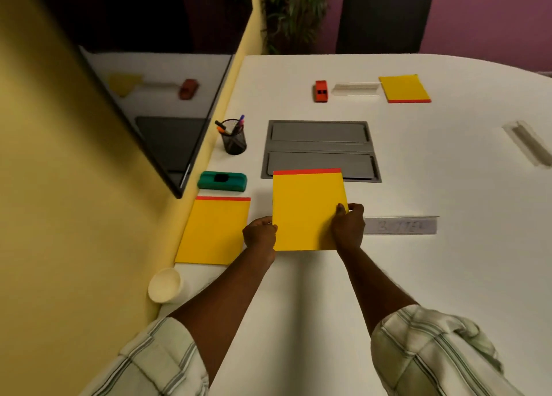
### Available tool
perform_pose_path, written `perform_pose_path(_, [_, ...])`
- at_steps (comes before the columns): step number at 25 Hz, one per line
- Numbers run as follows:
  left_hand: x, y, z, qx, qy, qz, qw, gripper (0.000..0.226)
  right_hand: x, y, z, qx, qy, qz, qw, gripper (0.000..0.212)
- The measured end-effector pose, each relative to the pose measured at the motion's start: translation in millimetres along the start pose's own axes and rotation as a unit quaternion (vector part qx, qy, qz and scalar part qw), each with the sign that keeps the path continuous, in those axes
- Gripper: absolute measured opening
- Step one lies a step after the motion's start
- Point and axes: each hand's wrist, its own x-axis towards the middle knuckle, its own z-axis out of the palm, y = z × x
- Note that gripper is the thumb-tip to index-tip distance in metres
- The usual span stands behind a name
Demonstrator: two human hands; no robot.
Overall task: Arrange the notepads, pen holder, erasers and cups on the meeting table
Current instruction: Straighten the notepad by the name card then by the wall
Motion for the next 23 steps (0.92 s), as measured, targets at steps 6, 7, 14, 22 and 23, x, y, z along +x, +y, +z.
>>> perform_pose_path(6, [31.6,6.3,-68.9,0.117,0.002,-0.070,0.991,0.026,-41.9,3.3,70.6,0.017,-0.059,0.024,0.998,0.029])
perform_pose_path(7, [34.8,10.1,-76.4,0.158,0.015,-0.068,0.985,0.019,-47.6,3.9,81.2,0.023,-0.066,0.029,0.997,0.028])
perform_pose_path(14, [63.4,13.6,-112.4,0.222,0.040,-0.080,0.971,0.047,-76.4,6.4,137.0,0.035,-0.121,0.065,0.990,0.023])
perform_pose_path(22, [101.4,7.5,-139.1,0.228,0.066,-0.089,0.967,0.042,-81.1,9.0,173.6,0.014,-0.177,0.059,0.982,0.026])
perform_pose_path(23, [104.6,6.6,-140.3,0.229,0.064,-0.088,0.967,0.046,-81.5,8.5,177.5,0.013,-0.182,0.058,0.981,0.026])
